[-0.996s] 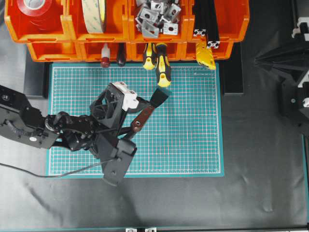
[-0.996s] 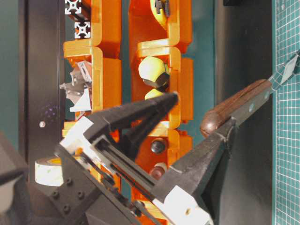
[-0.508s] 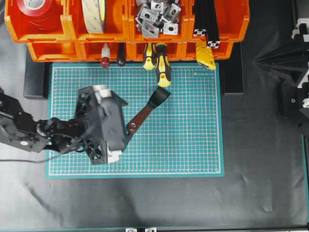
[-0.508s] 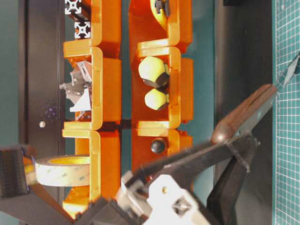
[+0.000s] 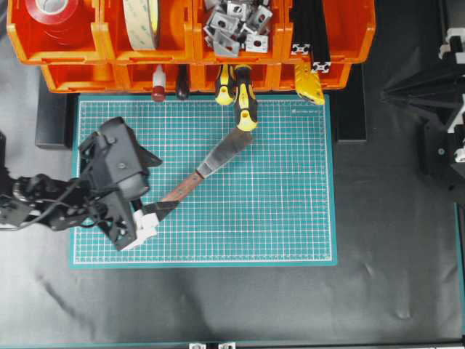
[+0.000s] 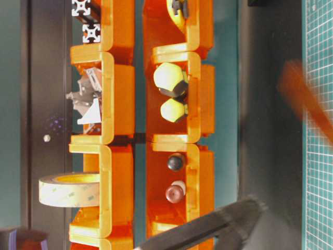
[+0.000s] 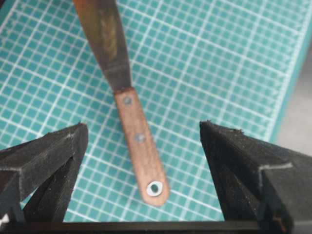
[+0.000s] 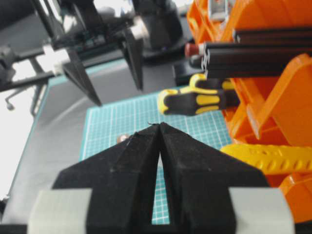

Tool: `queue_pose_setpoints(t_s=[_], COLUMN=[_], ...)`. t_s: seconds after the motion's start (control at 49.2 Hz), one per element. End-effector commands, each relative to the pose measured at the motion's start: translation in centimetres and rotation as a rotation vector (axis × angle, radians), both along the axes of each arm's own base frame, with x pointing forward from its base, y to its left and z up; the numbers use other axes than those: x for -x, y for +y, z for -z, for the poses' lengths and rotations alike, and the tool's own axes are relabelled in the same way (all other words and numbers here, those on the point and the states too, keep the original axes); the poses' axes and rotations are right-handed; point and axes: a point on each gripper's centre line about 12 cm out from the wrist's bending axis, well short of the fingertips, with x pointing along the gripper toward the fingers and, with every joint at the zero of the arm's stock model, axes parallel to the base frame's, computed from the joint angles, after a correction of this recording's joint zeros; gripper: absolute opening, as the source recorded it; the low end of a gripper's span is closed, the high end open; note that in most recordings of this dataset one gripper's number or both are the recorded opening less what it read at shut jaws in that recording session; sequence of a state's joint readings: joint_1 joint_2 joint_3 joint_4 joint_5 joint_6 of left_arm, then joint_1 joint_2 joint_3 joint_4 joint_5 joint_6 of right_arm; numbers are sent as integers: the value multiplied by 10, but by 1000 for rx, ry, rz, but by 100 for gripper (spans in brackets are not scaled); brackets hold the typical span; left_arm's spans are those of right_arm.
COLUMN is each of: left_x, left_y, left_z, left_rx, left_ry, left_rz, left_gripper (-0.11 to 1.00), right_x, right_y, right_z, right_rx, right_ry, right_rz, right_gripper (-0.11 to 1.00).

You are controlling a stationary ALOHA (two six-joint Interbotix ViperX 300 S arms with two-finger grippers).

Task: Pick scraper from container rack with left arm.
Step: 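Open the left gripper and withdraw it to the left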

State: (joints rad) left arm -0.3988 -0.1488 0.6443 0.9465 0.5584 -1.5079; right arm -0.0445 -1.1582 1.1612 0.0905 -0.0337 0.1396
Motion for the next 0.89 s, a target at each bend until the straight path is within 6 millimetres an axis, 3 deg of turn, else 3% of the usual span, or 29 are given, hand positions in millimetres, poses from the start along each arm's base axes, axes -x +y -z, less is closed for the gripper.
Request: queue_pose_setpoints(t_s=[0.0, 0.142, 0.305, 0.549, 0.65, 0.874], left_x=[7, 28, 75, 144, 165, 191], left_y=[-5, -7, -3, 30, 43, 68], left_z=[-24, -51, -89, -149, -159, -169], left_rx=[27, 25, -11, 43, -28, -119], left_ry=[-67, -138, -265, -536, -604, -661], left_rz=[29, 92, 231, 271, 304, 263], left_gripper=[89, 88, 88, 88, 88, 88], right_x=[-1, 0, 3, 8, 10, 10], right_y=[0, 0, 0, 1, 0, 1], right_z=[-13, -16, -20, -29, -31, -32], right_rx=[0, 2, 2, 3, 4, 2], right_ry=[-26, -38, -51, -68, -75, -74], right_rz=[1, 3, 2, -2, -1, -3], right_gripper=[0, 0, 0, 0, 0, 0])
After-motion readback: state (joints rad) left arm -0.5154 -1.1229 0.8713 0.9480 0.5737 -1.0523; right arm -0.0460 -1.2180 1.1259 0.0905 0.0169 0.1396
